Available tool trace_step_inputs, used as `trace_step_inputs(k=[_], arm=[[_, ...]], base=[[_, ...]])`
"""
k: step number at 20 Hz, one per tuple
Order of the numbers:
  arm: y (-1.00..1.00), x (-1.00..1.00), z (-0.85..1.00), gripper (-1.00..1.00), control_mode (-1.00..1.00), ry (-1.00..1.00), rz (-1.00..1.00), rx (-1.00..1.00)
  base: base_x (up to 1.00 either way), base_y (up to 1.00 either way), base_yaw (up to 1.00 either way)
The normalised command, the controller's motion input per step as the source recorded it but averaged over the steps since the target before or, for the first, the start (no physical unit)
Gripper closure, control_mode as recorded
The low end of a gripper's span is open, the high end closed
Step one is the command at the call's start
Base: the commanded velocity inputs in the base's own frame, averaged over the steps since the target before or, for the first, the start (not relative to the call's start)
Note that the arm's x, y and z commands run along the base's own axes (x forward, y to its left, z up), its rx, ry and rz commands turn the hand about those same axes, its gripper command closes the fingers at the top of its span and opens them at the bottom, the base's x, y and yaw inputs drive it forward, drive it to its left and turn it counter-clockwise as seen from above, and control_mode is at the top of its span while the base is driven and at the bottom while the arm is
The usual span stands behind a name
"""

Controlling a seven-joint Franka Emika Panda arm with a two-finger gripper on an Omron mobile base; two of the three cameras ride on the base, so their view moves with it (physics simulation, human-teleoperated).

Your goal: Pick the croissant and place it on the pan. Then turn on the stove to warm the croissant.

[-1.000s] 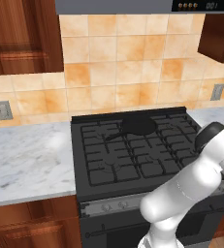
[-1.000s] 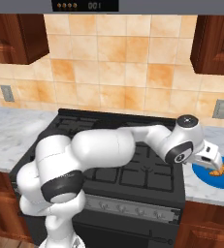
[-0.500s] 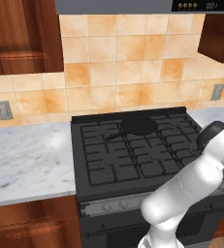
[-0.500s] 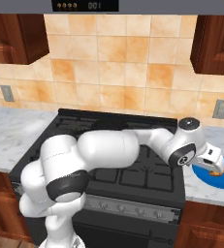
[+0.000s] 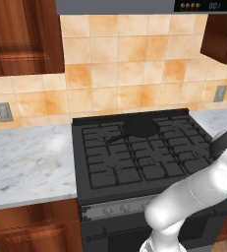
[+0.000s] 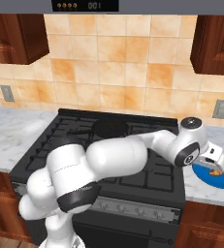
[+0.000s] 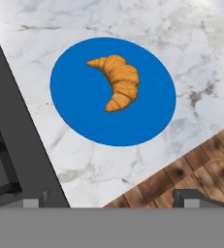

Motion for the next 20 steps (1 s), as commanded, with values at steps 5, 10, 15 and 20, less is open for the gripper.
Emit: trace_step_inputs(k=[5, 10, 15, 20], arm=[[-0.04, 0.12, -0.04, -1.00, -1.00, 0.01, 0.00, 0.00], [-0.08, 0.09, -0.13, -1.00, -1.00, 0.03, 0.00, 0.00], [-0.09, 0.10, -0.12, -1.00, -1.00, 0.03, 0.00, 0.00], [-0.13, 0.09, -0.10, -1.00, -1.00, 0.02, 0.00, 0.00]], base=[[0.00, 0.00, 0.00], [0.00, 0.00, 0.00], [0.00, 0.00, 0.00], [0.00, 0.00, 0.00]])
